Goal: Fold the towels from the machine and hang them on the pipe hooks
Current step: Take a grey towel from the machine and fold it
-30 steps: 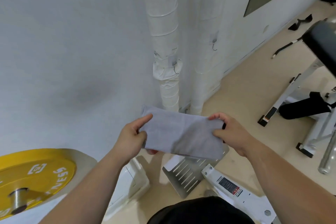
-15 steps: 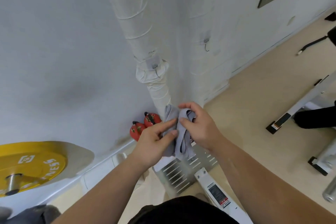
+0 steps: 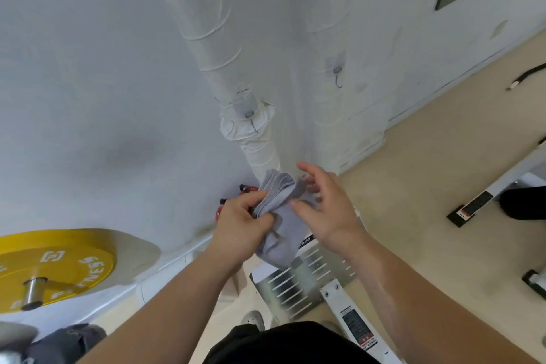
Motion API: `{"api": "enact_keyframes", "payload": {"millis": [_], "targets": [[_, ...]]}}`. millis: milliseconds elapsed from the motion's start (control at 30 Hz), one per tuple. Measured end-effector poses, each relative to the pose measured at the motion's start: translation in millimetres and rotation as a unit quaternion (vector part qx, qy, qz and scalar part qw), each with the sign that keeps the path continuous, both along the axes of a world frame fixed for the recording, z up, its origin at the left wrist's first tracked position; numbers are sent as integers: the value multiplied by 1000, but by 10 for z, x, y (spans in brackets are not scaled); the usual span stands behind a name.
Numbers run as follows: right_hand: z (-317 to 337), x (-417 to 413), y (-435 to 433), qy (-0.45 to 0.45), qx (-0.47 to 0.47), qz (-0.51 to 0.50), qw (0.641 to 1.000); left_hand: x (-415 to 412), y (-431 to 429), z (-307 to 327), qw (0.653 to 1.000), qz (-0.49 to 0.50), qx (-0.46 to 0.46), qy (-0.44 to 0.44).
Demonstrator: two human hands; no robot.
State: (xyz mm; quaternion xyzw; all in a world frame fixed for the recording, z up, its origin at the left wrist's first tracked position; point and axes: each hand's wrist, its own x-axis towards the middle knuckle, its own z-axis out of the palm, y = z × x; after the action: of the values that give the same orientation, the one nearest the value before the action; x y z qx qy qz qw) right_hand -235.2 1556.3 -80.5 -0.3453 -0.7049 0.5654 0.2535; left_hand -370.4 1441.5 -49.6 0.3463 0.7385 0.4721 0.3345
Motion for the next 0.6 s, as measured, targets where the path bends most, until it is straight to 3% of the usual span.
{"api": "enact_keyframes", "payload": {"millis": [67, 167, 233, 367, 467, 600], "targets": [[-5, 63, 112, -19, 21, 58, 998, -117, 49, 85, 998, -28, -8, -56], [81, 100, 205, 33, -119, 152, 981, -313, 117, 212, 985, -89, -23, -149], [128, 68, 228, 55, -154, 150, 975, -492, 171, 209, 973, -86, -44, -208], [142, -151, 162, 56, -165, 87, 981, -859, 163, 21, 943, -53, -76, -319], [59, -349, 101, 23, -159, -15, 987, -1031, 84, -150, 901, 8, -37, -432], [-31, -696, 22, -38, -162, -123, 978, -1232, -22, -285, 928, 54, -16, -369]]}}
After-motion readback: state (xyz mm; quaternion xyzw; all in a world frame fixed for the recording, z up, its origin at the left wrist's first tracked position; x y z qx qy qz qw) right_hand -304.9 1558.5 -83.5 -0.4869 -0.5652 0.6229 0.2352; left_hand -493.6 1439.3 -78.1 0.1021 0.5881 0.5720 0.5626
